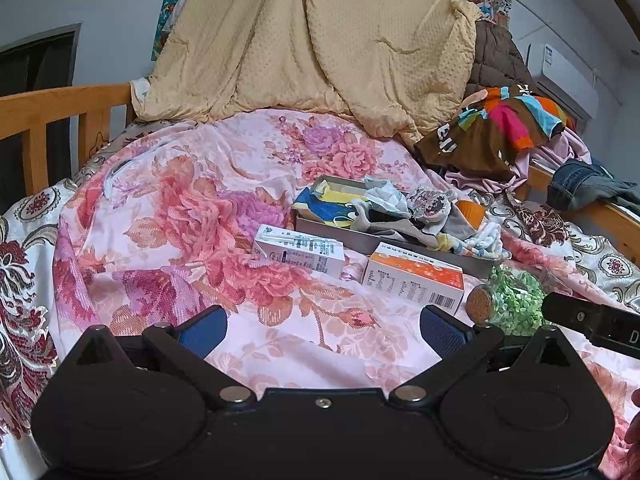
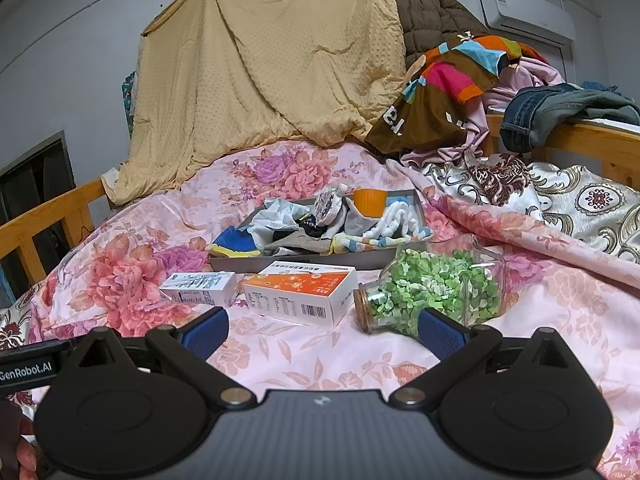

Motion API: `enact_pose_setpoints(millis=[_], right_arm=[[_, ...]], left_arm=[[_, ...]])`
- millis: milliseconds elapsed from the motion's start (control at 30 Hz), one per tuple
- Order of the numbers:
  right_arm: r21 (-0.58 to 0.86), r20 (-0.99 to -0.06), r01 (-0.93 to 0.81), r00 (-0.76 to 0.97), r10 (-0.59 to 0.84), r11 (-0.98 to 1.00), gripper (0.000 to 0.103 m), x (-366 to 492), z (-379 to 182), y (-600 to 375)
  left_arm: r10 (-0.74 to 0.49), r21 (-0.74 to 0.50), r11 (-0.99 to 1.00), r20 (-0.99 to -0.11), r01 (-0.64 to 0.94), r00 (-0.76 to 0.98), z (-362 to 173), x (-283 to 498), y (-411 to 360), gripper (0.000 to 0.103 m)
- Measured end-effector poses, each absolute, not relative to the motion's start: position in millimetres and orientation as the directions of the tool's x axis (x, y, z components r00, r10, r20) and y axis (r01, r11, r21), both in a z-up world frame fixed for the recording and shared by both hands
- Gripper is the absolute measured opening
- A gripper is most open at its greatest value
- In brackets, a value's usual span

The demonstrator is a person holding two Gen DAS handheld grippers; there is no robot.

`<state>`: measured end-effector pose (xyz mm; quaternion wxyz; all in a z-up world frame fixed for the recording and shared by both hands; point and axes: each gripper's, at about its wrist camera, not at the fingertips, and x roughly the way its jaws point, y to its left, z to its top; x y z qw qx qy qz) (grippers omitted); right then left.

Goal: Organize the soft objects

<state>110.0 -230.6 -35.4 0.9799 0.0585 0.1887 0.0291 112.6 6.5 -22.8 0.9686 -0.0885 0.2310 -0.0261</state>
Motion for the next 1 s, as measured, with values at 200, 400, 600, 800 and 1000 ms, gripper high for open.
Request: enact_pose_setpoints(millis=[200,400,600,800,1000], right_arm=[[0.130,-0.363,-0.034,0.928,0.080,0.991,0.103,109.3,-34.5,-230.6],[0.131,-0.363,-0.035,0.928,0.081,0.991,0.103,109.9,-33.8,-230.5],[0.130,-0.363,-0.036,0.928,0.081,0.991,0.103,109.8,-33.9,-230.5],[0.129,-0.365,-0.036,0.928,0.081,0.991,0.103,110.2,-34.2,-230.8],[0.131,-0.368,-0.038,0.926,0.084,0.991,0.103,110.9,-34.7,-230.6]], left_arm=[[-0.085,-0.181,0.983,-0.440,0.005,0.894,-22.1,110.4,2.4,0.102],[-0.085,-0.182,0.983,-0.437,0.005,0.895,-22.2,110.9,2.4,0.102],[-0.087,-0.182,0.983,-0.438,0.006,0.895,-21.9,110.8,2.2,0.102],[-0.064,-0.188,0.982,-0.479,-0.031,0.875,-23.7,114.1,2.3,0.102],[-0.098,-0.236,0.971,-0.490,-0.024,0.866,-28.5,115.1,8.3,0.102]])
